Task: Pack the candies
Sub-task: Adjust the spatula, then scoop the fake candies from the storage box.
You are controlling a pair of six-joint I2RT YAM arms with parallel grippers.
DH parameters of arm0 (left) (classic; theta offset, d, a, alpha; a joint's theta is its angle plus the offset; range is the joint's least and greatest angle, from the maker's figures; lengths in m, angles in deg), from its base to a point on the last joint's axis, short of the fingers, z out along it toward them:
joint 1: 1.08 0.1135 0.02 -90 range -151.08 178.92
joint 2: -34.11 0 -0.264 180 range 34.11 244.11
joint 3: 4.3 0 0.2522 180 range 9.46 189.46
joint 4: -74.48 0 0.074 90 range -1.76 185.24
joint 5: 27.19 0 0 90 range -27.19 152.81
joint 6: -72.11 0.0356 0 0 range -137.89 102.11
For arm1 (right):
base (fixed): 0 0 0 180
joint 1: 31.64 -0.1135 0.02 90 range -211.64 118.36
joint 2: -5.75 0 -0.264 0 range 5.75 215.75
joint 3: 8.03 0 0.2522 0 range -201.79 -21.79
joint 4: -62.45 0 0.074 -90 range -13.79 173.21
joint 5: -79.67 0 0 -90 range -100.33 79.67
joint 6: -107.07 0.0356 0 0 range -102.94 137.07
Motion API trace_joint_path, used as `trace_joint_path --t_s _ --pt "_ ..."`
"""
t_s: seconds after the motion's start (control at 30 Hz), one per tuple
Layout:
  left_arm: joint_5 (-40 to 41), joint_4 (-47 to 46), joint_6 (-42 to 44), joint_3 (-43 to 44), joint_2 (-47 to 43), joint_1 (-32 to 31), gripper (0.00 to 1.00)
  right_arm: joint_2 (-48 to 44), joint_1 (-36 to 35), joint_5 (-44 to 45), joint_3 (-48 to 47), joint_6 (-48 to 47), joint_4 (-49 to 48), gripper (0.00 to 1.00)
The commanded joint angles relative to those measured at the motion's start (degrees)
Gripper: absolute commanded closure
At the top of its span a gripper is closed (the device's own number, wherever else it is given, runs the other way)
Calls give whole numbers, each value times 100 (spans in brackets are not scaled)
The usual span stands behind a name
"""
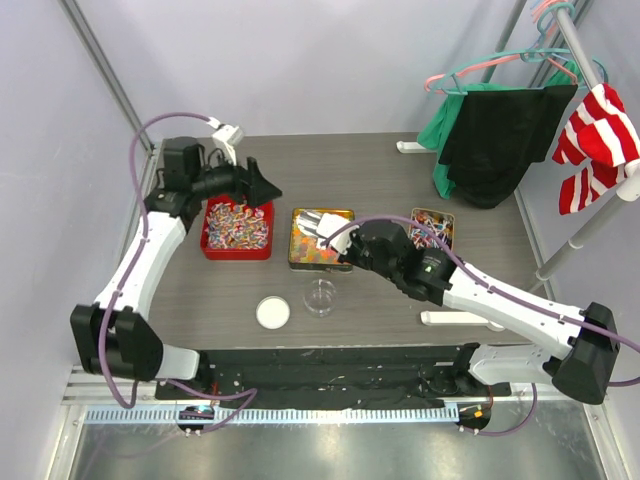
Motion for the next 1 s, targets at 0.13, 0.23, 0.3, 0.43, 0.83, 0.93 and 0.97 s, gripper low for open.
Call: trace_joint_path --t_s 0.13,0.23,0.3,0.43,0.83,0.93,0.97 --pt "2883 726 1254 66 -372 157 9 -25 -25 201 -86 -109 -463 99" --pt "3622 998 1404 13 30 287 8 19 -25 219 -156 -135 -392 99" --pt "3859 1060 1405 -31 251 446 9 20 -25 210 -209 -135 -357 99" --pt "4238 912 1370 -93 691 789 11 28 -25 228 -323 -153 -243 99" --pt "5240 410 1765 -357 1025 1255 22 616 -25 175 -1009 -390 47 99" --pt "5311 524 1862 -251 1271 1343 29 967 -17 210 -1281 -426 91 99" --pt "5311 568 1888 -225 1324 1369 34 1056 -25 210 -1360 -417 126 99"
